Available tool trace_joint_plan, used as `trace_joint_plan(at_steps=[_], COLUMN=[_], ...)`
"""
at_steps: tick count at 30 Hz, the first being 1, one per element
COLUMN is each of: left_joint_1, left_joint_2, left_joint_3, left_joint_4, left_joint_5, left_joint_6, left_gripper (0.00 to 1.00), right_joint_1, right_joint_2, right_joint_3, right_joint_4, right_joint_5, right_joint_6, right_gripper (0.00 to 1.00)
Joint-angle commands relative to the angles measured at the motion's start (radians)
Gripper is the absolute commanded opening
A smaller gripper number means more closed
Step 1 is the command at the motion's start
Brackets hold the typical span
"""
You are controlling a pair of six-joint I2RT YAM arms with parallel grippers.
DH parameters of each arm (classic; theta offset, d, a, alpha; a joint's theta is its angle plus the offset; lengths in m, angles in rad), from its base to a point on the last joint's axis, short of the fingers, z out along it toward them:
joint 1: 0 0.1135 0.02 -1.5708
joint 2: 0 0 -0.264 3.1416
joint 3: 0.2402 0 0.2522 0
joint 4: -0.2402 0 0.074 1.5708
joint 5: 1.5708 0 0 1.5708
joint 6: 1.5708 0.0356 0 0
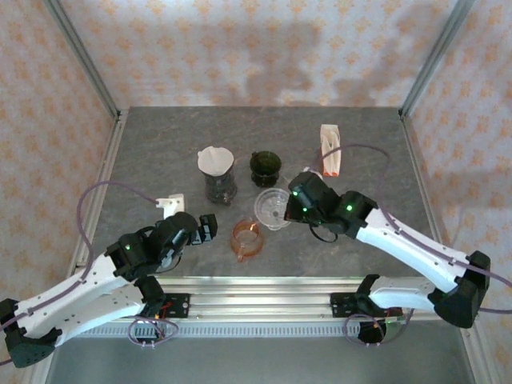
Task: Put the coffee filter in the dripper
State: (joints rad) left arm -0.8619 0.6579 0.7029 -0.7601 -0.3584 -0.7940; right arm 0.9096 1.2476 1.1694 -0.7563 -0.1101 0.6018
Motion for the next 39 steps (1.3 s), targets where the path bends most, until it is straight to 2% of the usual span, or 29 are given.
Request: trace_joint_plan(at_steps=[1,5,13,33,39], left_joint_1=[0.011,0.015,0.023,0.031,0.032], left_joint_2=[-0.028,-0.050,-0.058,-0.051,-0.049], left_joint_3=[0.021,0.008,-0.002,-0.017,-0.017], left_joint_4=[-0.062,-0.079,-0.079,-0.065,-0.064], left_joint_5=[-0.071,-0.071,-0.071,-0.045,-0.042], left_joint_6=[0.007,-0.002,-0.001,-0.006,-0.007], left_gripper=[1.00,1.00,1.00,1.00,1.00], right_joint_1=[0.020,0.029,0.048,0.047,0.047], right_joint_2=[0.061,0.118,0.168,0.189,0.182], right_joint_3=[0.055,0.078,0.063,0.053,0.046], right_joint_4=[0.026,0.051,0.077,0.037,0.033], right_joint_5=[-0.114,-0.177,-0.188,-0.097,-0.063], right_joint_6=[-0.070,-0.078,-0.086,-0.078,-0.065], right_gripper=[0.00,0.00,0.00,0.00,0.09])
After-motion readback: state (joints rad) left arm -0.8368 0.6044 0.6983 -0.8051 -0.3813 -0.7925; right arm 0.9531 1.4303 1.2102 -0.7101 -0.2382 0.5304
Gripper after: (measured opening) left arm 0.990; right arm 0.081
